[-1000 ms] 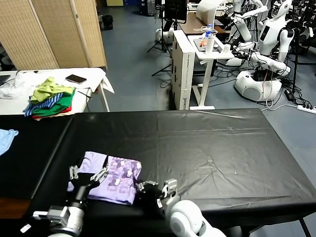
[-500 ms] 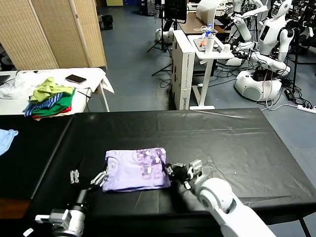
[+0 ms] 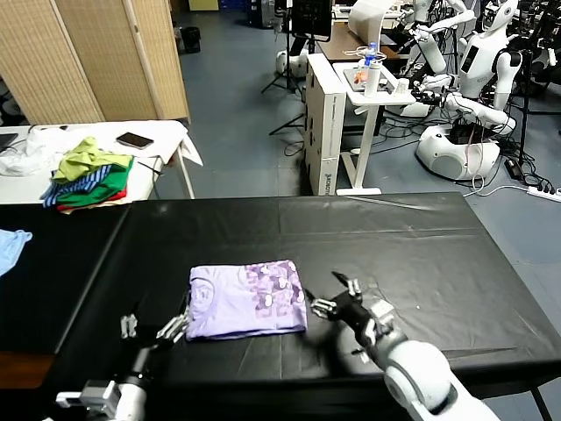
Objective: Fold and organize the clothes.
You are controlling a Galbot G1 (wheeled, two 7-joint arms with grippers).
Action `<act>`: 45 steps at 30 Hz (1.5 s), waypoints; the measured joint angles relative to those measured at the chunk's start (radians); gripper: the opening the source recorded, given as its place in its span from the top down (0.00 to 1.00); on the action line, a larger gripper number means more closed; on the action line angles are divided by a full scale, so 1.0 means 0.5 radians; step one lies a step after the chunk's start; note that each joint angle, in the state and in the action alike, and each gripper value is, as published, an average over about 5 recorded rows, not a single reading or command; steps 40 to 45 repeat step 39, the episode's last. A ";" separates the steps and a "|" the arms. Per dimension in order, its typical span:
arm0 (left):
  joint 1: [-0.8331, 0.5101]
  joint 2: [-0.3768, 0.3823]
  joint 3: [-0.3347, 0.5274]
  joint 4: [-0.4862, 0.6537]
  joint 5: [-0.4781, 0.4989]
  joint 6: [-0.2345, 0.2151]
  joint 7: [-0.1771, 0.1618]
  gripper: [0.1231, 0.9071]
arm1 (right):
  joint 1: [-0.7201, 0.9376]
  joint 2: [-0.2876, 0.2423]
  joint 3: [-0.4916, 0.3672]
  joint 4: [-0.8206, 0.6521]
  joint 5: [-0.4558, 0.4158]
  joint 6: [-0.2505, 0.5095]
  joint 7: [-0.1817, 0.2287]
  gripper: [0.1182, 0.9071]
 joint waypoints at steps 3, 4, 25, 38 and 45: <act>0.065 0.034 0.001 -0.036 -0.010 0.025 -0.043 0.00 | -0.223 0.030 0.115 0.093 -0.085 0.210 0.100 0.00; 0.086 0.048 0.000 -0.049 -0.011 0.031 -0.056 0.00 | -0.303 0.041 0.156 0.126 -0.114 0.273 0.125 0.00; 0.566 0.257 -0.018 -0.316 -0.238 0.229 -0.305 0.00 | -1.600 0.191 0.742 0.627 -0.231 0.667 0.407 0.00; 0.620 0.268 -0.047 -0.372 -0.247 0.303 -0.287 0.00 | -1.721 0.200 0.762 0.663 -0.232 0.668 0.405 0.00; 0.620 0.268 -0.049 -0.372 -0.248 0.304 -0.286 0.00 | -1.723 0.200 0.762 0.663 -0.232 0.668 0.405 0.00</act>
